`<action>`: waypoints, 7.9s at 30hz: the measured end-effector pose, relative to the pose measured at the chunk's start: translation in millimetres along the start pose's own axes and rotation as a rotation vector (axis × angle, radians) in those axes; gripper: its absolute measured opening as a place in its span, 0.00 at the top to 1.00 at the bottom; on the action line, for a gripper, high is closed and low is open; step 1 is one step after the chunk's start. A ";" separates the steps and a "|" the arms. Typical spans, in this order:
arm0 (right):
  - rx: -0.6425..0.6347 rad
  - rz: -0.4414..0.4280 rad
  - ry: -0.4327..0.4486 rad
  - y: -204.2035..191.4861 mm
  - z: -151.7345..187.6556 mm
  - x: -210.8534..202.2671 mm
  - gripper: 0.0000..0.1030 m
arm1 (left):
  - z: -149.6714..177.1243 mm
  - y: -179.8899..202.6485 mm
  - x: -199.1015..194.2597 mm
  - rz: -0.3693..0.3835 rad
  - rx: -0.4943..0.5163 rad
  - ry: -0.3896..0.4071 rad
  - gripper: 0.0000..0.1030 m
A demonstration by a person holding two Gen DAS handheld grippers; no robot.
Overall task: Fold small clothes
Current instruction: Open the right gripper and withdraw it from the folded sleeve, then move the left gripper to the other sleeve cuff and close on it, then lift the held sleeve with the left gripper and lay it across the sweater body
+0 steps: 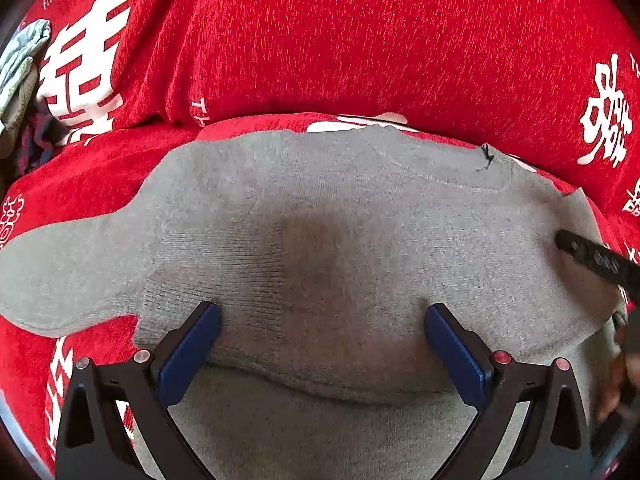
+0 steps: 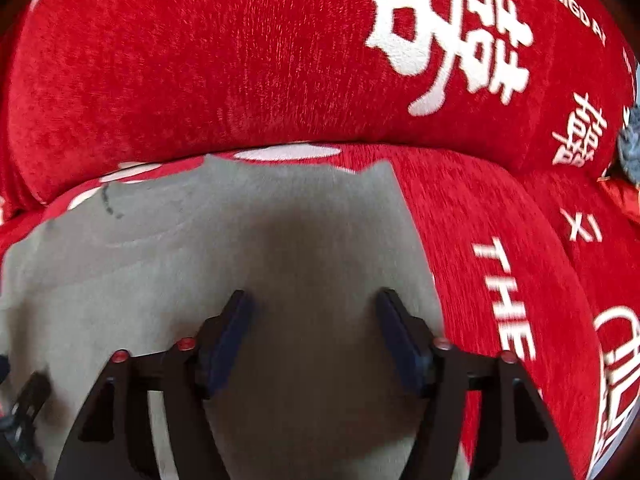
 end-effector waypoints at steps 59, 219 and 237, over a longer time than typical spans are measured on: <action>-0.194 -0.173 0.092 -97.9 88.9 -66.4 0.07 | 58.6 -274.0 -34.7 -0.330 -0.533 -0.007 0.01; -0.213 -0.217 0.129 17.9 137.2 -108.7 0.07 | -66.8 171.0 -57.8 -0.121 0.218 0.100 0.89; -0.204 -0.234 0.153 17.7 141.3 -110.5 0.07 | -47.8 213.0 -32.5 0.180 0.280 -0.054 0.89</action>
Point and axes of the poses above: each gripper's, at about its wrist camera, not at the fingertips, and x roughly the way its jaws point, y to its right, z to its underside, the point moved 6 cm from there along x, roughly the way its jaws point, and after that the axes turned 1 degree about -y, right-handed, at the moved point
